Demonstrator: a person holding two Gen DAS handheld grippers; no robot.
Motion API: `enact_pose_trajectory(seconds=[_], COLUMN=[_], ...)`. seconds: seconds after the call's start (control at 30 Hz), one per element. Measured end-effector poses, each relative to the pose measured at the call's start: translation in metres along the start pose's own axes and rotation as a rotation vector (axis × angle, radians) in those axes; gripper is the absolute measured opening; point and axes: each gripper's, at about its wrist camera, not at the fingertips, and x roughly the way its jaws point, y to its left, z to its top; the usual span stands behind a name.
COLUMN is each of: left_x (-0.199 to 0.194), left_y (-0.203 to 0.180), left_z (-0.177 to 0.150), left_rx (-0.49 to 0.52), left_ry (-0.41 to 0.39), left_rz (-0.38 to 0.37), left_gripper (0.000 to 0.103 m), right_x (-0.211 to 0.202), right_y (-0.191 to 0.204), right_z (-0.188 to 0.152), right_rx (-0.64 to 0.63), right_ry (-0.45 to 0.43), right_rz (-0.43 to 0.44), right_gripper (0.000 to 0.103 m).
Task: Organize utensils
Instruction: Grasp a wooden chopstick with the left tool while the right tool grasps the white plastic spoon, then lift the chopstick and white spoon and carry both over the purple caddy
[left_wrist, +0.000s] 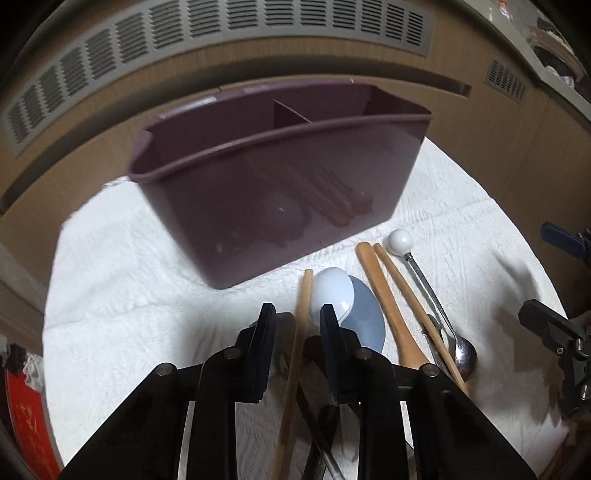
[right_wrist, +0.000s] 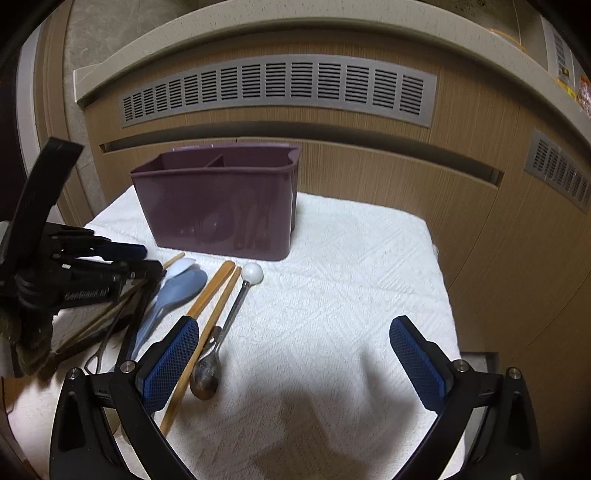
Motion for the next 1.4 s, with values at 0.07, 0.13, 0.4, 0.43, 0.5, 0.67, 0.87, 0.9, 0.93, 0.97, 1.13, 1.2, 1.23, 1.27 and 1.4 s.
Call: enact_pose_trajectory(seconds=[0.07,0.13,0.4,0.43,0.5,0.67,0.87,0.9,0.93,0.97,1.13,1.2,1.23,1.27,1.4], left_x=[0.004,0.008,0.021,0.028,0.026,0.028,0.028,0.027,0.022,0.02,-0.028,-0.055,-0.07,-0.081,-0.119], left_y=[0.0,0.0,-0.003,-0.004,-0.002,0.011,0.022,0.02,0.016,0.014,0.019,0.026,0.03,0.033,0.053], left_z=[0.003,0.005,0.014,0.016,0.015,0.015,0.009,0.007,0.003,0.001,-0.015,-0.021,-0.025,-0.029,-0.045], left_rx=[0.011,0.016,0.069,0.069,0.066,-0.016,-0.065,-0.065,-0.063,-0.058,-0.124,-0.153,-0.174,-0.19,-0.246], left_ry=[0.008,0.023,0.092,0.12,0.103,0.112,0.092,0.075,0.052,0.033,-0.13,-0.216,-0.259,-0.29,-0.382], left_rz=[0.006,0.007,0.078,0.079,0.074,0.05,0.046,0.059,0.067,0.069,0.051,0.065,0.079,0.09,0.095], left_gripper=[0.025,0.025,0.025,0.026,0.028,0.033,0.034,0.033,0.026,0.02,0.007,0.007,0.006,0.006,0.006], right_x=[0.002,0.004,0.01,0.01,0.01,0.01,0.008,0.007,0.006,0.005,-0.004,-0.007,-0.007,-0.006,0.009], right_y=[0.0,-0.001,0.001,0.002,0.002,0.001,0.002,0.002,0.003,0.004,0.009,0.015,0.018,0.022,0.043], right_z=[-0.003,-0.005,-0.01,-0.011,-0.012,-0.012,-0.011,-0.01,-0.01,-0.009,-0.003,-0.001,0.0,0.002,0.015], right_rx=[0.004,0.005,0.003,0.003,0.004,0.008,0.007,0.006,0.002,0.0,-0.011,-0.037,-0.048,-0.056,-0.07], right_ry=[0.004,0.007,0.02,0.021,0.02,0.015,0.015,0.016,0.016,0.017,0.021,0.012,0.011,0.013,0.035], right_rz=[0.002,0.002,0.015,0.017,0.02,0.023,0.014,0.013,0.011,0.009,0.016,0.001,0.0,0.006,0.047], right_gripper=[0.103,0.103,0.103,0.103,0.103,0.103,0.103,0.103,0.103,0.103,0.103,0.103,0.103,0.103,0.102])
